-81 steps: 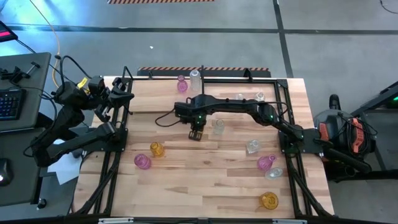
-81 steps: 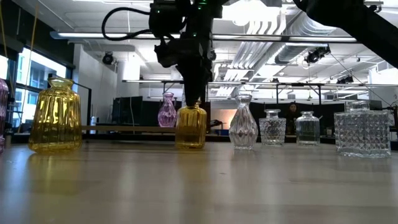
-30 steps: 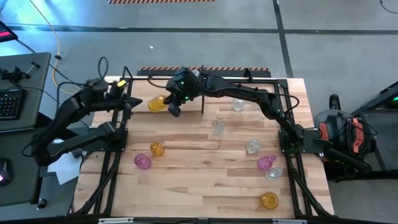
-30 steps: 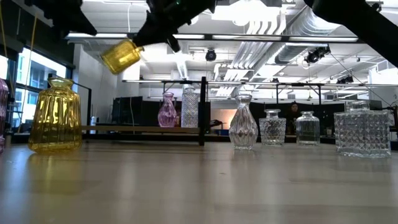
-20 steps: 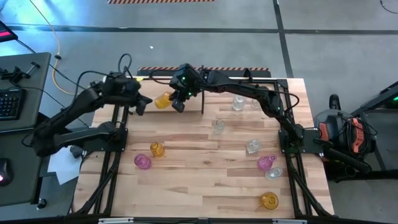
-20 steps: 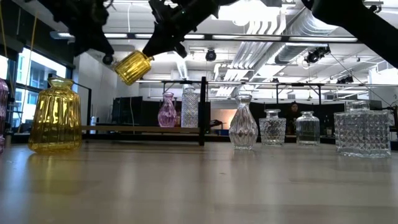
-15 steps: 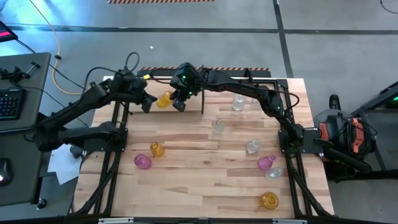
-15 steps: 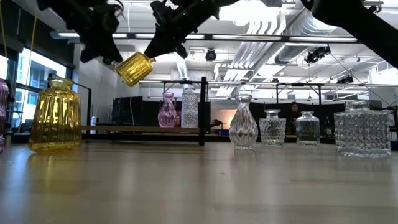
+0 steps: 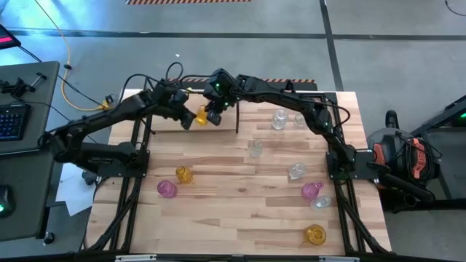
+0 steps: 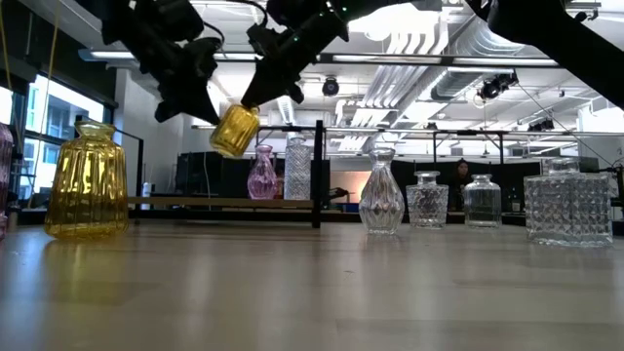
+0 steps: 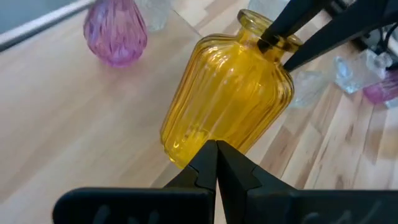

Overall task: Sort vases onto shelf
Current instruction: Put the yellow vase in the top left corner of the shelf

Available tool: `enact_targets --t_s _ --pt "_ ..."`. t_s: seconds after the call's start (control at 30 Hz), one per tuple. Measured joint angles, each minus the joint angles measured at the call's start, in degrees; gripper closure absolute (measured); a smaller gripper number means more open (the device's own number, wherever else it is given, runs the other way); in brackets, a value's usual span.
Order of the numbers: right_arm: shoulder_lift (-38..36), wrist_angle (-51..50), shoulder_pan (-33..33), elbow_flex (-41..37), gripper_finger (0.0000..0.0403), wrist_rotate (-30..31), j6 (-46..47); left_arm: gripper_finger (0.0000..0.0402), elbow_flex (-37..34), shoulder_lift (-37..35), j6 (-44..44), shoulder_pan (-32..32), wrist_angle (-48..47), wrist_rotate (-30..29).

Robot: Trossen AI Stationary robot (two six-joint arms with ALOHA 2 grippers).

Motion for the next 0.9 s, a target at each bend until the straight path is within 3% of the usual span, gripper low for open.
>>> enact_targets --t_s 0.27,0.47,0.73,0.9 --pt "-0.1 2.0 -0.1 -3.6 0.0402 -0.7 -2.1 0.0402 0.0 0.8 -0.3 0.2 0.7 0.2" --pt "-0.1 2.1 0.2 -6.3 0.0402 -0.5 -5.6 0.0402 0.1 -5.9 -4.5 1.8 1.3 2.5" --pt "-0.1 0.0 0.0 -7.0 0.0402 6.3 -15.1 0.0402 0.2 -16.4 -9.4 3.9 0.7 3.8" --pt "-0.1 -4.2 -0.6 -6.9 0.0402 5.6 -20.7 0.0402 0.2 -19.5 -12.4 4.0 0.4 3.8"
